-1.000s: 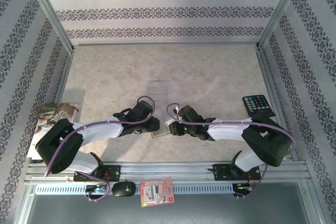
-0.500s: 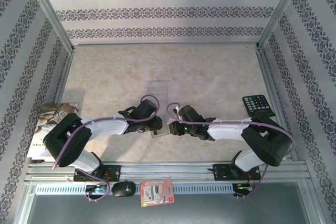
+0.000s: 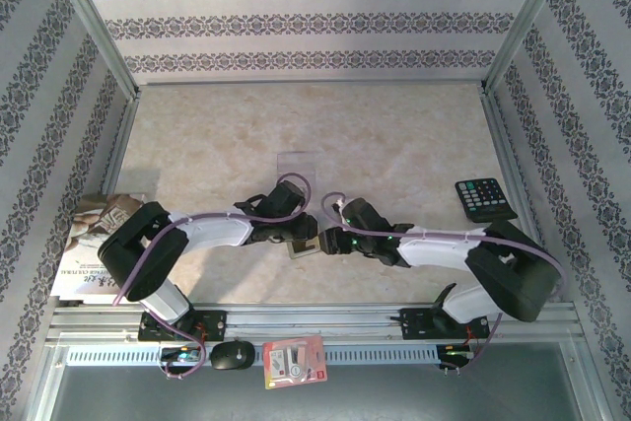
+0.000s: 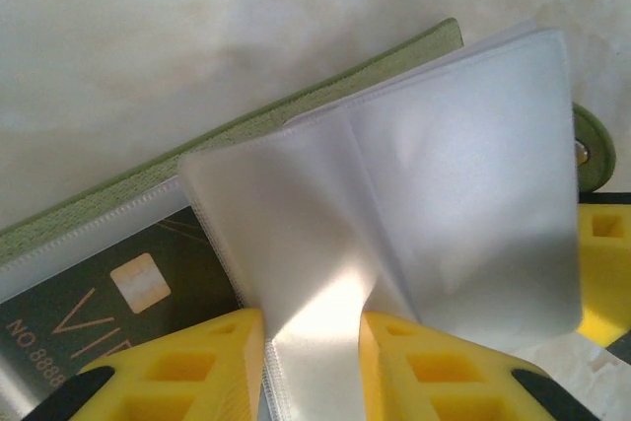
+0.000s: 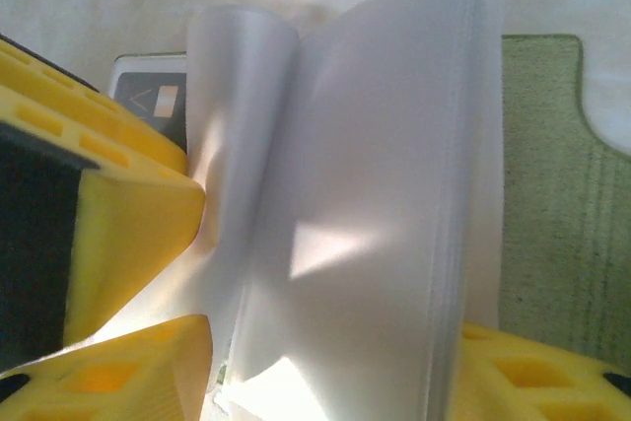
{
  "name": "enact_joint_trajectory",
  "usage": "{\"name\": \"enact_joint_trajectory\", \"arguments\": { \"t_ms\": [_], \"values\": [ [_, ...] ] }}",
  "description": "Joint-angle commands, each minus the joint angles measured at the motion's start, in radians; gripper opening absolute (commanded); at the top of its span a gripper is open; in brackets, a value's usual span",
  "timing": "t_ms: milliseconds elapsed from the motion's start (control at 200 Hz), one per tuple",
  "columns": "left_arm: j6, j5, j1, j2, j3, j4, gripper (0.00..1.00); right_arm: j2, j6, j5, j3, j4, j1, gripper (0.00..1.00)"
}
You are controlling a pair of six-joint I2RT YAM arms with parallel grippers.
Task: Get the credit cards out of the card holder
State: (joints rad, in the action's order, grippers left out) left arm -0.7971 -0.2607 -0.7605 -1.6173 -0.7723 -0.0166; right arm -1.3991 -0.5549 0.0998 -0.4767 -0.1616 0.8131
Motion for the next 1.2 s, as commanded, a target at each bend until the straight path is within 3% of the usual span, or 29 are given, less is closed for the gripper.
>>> {"name": "enact_joint_trajectory", "arguments": {
  "t_ms": [0,345,520,804,1194],
  "values": [
    [-0.004,-0.036,-0.020,-0.018,-0.038,0.033,0.31,0.104,-0.023,-0.068,0.031,0.069,-0.008,0.61],
    [0.011,-0.083,-0.057,-0.105,-0.155,0.043,0.32,0.374,-0.069,-0.201,0.095,0.179,-0.051,0.62],
    [0.000,-0.105,-0.062,-0.164,-0.179,0.064,0.32,0.402,-0.042,-0.167,0.090,0.228,-0.074,0.59],
    [0.003,-0.067,-0.059,-0.139,-0.173,0.068,0.33,0.261,0.032,0.023,0.050,0.153,-0.042,0.48],
    [0.002,-0.018,-0.014,0.020,-0.104,0.037,0.39,0.032,-0.024,-0.076,-0.019,0.085,-0.068,0.23]
  ]
}}
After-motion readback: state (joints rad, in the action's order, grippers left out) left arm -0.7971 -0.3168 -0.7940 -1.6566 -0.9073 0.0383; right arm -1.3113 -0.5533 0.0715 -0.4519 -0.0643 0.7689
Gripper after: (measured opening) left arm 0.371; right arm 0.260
